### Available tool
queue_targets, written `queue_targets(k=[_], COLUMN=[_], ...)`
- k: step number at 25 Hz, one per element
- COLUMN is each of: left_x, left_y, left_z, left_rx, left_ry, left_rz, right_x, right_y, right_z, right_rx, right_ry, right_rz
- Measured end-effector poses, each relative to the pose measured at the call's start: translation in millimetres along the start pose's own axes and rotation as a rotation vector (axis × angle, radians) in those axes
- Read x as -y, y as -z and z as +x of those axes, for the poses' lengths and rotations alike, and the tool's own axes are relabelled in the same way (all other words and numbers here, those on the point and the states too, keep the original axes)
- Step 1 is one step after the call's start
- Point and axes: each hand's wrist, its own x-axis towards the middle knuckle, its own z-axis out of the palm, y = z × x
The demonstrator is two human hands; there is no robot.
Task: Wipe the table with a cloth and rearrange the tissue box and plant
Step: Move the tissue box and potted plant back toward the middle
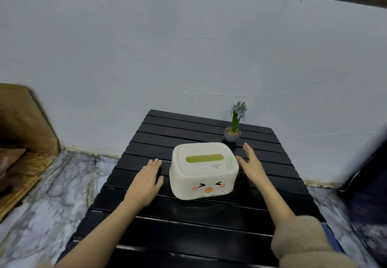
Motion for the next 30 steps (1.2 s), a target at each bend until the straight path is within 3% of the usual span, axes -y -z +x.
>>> queue_targets(k=[7,16,22,30], left_x=[8,8,4,-2], left_y=[-11,-10,-8,-2], left_z=[9,10,9,7], left_rx=[-0.075,-0.053,-0.043,-0.030], left_ry=[0.004,-0.008,-0.001,0.020], left_rz=[0.065,0.085,0.062,0.003], right_x=[-12,-10,-10,-14], right_y=[-22,-41,-25,11], right_z=[75,129,102,-17], right_rx=[-0.095,-0.292,-0.313,-0.327], right_ry=[-0.054,0.029,0.070,0.040], right_rz=[-0.020,-0.054,-0.005,0.034])
